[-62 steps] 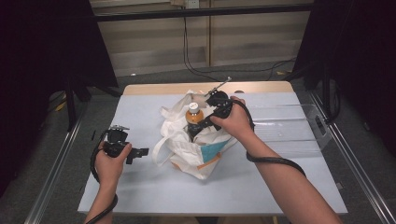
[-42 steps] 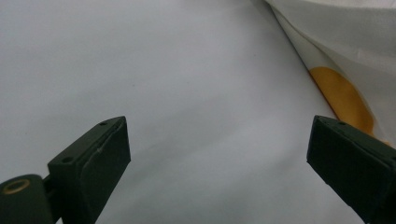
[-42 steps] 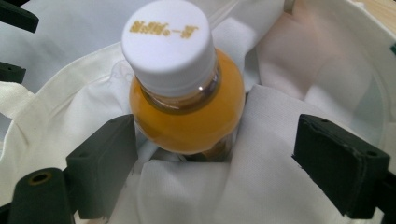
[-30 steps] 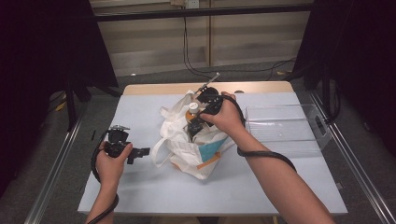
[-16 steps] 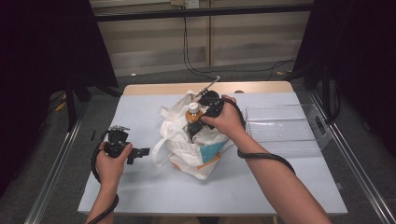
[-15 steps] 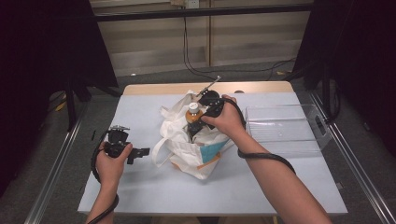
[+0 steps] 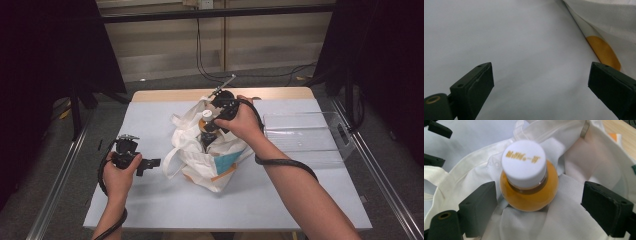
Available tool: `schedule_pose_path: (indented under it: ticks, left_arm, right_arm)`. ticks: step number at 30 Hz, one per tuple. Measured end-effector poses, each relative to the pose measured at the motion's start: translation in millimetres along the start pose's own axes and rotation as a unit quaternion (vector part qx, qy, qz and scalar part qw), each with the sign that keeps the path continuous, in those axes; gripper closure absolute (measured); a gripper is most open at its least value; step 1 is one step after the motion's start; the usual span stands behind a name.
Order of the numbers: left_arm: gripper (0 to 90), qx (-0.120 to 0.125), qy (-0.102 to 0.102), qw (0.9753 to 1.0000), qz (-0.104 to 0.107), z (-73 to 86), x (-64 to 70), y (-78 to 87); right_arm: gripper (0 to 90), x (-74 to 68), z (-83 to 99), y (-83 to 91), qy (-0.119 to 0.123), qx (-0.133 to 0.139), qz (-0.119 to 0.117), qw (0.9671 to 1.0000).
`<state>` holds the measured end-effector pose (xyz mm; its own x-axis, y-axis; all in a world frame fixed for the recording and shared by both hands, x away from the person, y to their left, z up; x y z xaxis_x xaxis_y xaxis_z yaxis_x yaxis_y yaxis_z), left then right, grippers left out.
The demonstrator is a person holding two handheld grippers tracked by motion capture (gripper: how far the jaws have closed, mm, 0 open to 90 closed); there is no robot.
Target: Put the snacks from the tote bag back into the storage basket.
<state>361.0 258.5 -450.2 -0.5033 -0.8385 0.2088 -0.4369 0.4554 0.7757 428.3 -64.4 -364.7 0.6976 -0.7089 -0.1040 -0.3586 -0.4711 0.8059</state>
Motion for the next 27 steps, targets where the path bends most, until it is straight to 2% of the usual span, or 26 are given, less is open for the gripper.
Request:
schedule_pose_path:
  ticks: [1,5,8,10,20,22,23,27]
  left_arm:
    - [6.3,-0.002,0.002,1.0000,0.005,0.2,0.4,-0.2]
    - [6.3,0.000,-0.001,1.0000,-0.002,0.1,-0.4,0.0]
    - [6.3,0.000,0.000,1.0000,-0.001,0.3,-0.3,0.1]
    - [6.3,-0.003,0.000,1.0000,0.001,0.4,-0.6,0.3]
    - [6.3,-0.003,-0.002,1.0000,0.005,0.5,-1.2,2.1]
    - [6.3,0.005,0.004,1.0000,-0.001,0.8,-1.0,2.2]
    - [6.3,0.001,-0.001,1.0000,-0.002,1.0,-2.1,3.1]
    - [6.3,0.002,0.000,1.0000,-0.002,1.3,-3.0,4.3]
  right_arm:
    - [12.5,0.4,-0.8,0.7,-0.001,0.001,-0.001,1.0000]
    - [12.3,0.5,-4.2,0.5,0.001,0.001,-0.002,1.0000]
    - [12.2,-0.4,-8.7,1.1,0.002,0.005,-0.011,0.9999]
    - [12.3,-1.3,-10.4,-0.3,0.005,0.000,-0.008,1.0000]
    - [13.7,-8.3,-4.2,-24.9,-0.002,-0.009,-0.014,0.9999]
    - [16.0,-9.1,-3.3,-28.2,-0.001,-0.015,-0.011,0.9998]
    - [18.5,-9.2,-2.9,-29.1,0.000,-0.016,-0.008,0.9998]
    - [20.4,-9.2,-1.7,-31.7,-0.001,-0.025,-0.010,0.9996]
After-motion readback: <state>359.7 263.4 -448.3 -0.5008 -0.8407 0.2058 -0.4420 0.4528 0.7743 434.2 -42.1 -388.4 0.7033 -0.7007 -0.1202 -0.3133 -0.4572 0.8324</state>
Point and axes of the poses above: each handheld gripper's, and its own axes: y roughly backward along the jaws, z roughly out of its underside, x roughly to its right, the point moved 1 cm from there along -y, roughly forward along the jaws, and after that the axes turned 1 degree about -y, right-handed, at the moved point
